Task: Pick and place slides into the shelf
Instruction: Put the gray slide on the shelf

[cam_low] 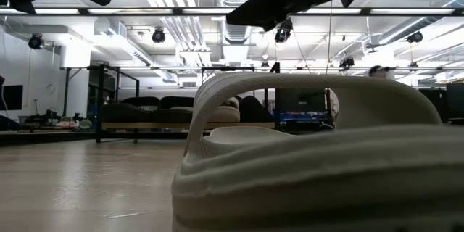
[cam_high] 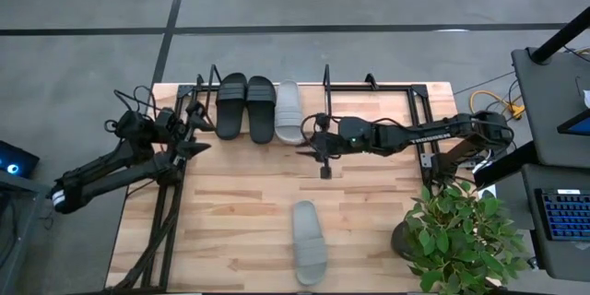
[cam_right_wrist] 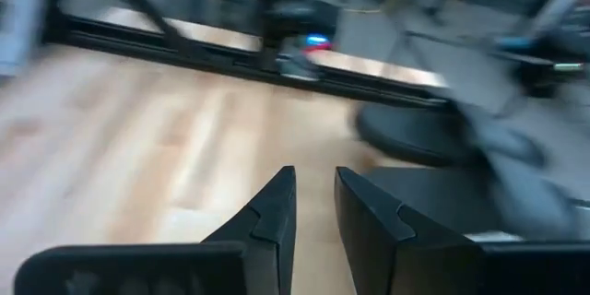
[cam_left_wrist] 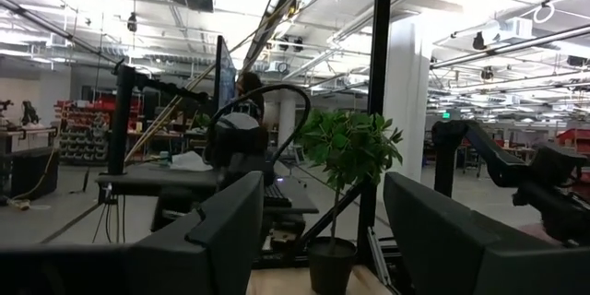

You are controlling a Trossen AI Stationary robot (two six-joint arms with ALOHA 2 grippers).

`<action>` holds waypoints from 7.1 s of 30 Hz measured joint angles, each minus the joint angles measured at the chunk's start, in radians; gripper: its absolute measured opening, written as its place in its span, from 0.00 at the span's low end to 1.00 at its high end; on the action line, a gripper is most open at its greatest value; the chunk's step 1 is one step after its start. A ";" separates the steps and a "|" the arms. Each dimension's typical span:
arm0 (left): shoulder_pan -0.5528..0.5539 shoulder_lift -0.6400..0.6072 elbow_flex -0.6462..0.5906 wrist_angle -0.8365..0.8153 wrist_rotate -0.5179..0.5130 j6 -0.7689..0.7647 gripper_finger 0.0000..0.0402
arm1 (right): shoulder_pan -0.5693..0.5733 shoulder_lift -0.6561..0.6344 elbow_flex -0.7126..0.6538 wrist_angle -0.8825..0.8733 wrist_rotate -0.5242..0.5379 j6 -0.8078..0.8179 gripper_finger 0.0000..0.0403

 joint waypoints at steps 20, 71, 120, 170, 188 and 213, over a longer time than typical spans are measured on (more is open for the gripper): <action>0.000 -0.023 0.001 0.002 -0.002 -0.002 0.53 | 0.057 0.007 0.000 -0.288 -0.580 0.186 0.20; 0.000 -0.029 0.001 0.024 0.001 0.001 0.53 | 0.261 0.380 0.233 -0.486 -0.630 0.390 0.45; 0.000 -0.023 0.000 0.024 0.003 0.000 0.53 | 0.323 0.417 0.262 -0.495 -0.613 0.137 0.02; -0.002 -0.001 -0.005 0.026 0.038 0.193 0.53 | -0.244 0.066 0.425 -0.740 -0.874 -0.367 0.02; -0.358 0.257 0.053 0.261 -0.147 0.599 0.52 | -0.261 0.066 0.512 -0.852 -0.748 -0.367 0.02; -0.975 0.854 0.406 0.119 -1.600 1.537 0.52 | -0.356 0.046 0.673 -0.987 -0.741 -0.338 0.02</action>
